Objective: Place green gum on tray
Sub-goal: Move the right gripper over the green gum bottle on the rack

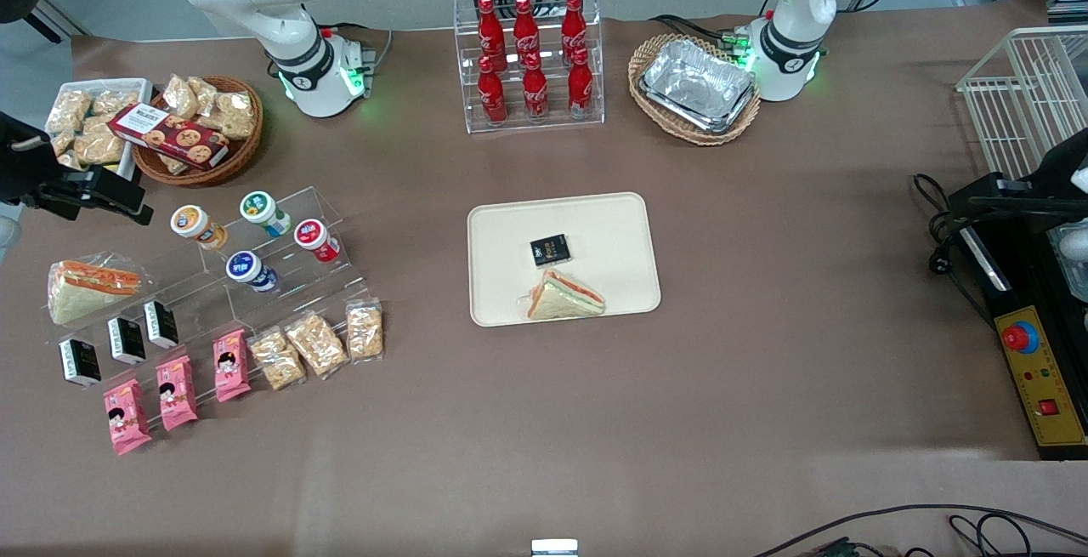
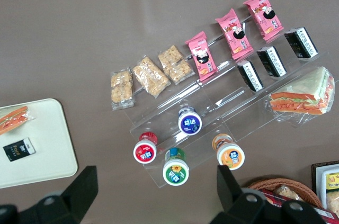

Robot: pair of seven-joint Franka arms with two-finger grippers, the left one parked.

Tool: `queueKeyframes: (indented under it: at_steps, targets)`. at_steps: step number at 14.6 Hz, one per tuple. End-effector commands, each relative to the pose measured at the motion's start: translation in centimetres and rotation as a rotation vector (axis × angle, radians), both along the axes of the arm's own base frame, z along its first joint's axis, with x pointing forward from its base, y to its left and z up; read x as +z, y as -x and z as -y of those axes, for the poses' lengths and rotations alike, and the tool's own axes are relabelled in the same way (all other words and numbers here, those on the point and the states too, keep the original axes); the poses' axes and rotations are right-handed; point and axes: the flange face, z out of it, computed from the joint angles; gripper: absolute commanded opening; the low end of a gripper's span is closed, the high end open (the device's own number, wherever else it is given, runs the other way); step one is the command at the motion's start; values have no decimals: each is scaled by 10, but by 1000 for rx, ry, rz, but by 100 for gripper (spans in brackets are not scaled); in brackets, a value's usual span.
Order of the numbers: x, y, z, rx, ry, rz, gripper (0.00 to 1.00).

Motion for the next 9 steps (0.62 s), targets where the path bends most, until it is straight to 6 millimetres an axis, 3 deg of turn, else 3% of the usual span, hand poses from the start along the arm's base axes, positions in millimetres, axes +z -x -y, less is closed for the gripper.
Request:
queueKeyframes:
  at_steps: [1,5,7,9]
  targets:
    - [6,0,-2,-8,-10,17,100]
    - [1,2,-6,47,22,-4,100]
    - [6,12,-8,124,22,-3,100]
    - [-8,28,-5,130,18,-28,100]
